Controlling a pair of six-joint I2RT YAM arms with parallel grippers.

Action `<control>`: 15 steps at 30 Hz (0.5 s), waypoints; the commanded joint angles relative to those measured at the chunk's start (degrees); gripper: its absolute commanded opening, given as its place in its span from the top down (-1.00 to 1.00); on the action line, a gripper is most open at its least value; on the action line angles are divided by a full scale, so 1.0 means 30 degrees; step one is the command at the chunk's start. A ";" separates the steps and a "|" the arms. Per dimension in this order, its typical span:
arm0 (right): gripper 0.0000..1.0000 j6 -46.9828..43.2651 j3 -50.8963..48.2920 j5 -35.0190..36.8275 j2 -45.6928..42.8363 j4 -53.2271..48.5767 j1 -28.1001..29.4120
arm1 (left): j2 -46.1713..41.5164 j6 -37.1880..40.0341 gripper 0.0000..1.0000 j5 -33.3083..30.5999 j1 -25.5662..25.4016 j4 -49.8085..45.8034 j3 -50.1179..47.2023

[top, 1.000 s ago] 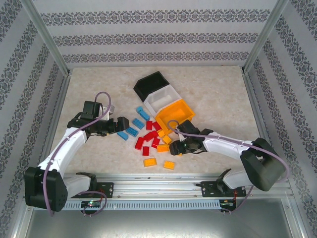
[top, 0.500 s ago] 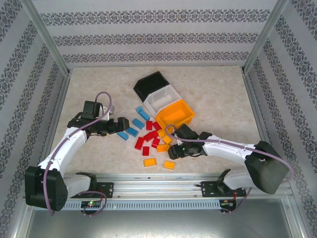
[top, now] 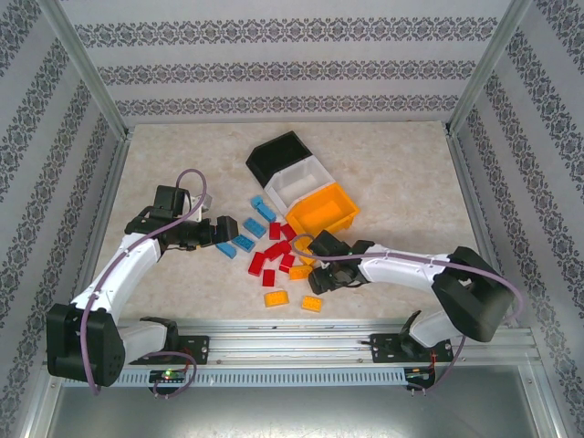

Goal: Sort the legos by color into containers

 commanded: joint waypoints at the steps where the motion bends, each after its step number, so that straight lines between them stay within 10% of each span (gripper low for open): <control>1: -0.04 0.0017 0.0001 0.0639 0.1097 0.0244 0.0280 | 0.0119 0.0366 -1.00 -0.0057 -0.0159 -0.0596 -0.0111; 15: 0.84 0.1007 -0.0007 0.1827 -0.1622 0.0242 0.0047 | 0.0261 0.0365 -1.00 -0.0067 -0.0180 -0.0623 -0.0108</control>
